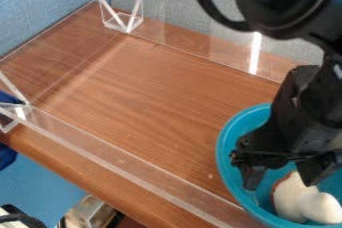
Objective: Put the mushroom in the blue bowl
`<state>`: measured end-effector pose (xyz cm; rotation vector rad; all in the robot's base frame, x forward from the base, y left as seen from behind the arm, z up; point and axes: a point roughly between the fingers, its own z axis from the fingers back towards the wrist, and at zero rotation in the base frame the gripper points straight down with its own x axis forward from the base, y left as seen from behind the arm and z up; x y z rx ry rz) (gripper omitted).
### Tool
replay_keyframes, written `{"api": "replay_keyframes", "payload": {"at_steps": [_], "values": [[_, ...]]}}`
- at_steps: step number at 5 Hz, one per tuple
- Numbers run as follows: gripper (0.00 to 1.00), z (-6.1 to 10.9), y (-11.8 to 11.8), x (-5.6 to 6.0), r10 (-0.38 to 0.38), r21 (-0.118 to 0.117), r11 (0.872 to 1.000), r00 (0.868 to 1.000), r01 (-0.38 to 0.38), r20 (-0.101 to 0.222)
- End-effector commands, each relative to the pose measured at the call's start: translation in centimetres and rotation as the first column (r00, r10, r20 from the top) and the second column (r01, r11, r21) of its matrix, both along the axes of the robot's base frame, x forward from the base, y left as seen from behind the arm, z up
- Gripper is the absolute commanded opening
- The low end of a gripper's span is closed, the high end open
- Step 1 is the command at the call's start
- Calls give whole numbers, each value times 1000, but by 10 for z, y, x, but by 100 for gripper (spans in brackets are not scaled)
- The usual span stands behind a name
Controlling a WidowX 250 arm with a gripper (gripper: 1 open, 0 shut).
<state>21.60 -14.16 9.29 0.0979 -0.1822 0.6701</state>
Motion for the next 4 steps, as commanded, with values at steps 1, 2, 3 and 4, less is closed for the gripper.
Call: {"api": "replay_keyframes", "payload": {"at_steps": [1,2,3,4], "values": [[100,4,-8,4,-60,-29,998,997,61,40],[100,8,8,7,-36,-31,999,998,37,49],[100,15,22,9,-15,-33,999,998,17,59],[100,14,31,11,-2,-31,999,998,4,62]]}}
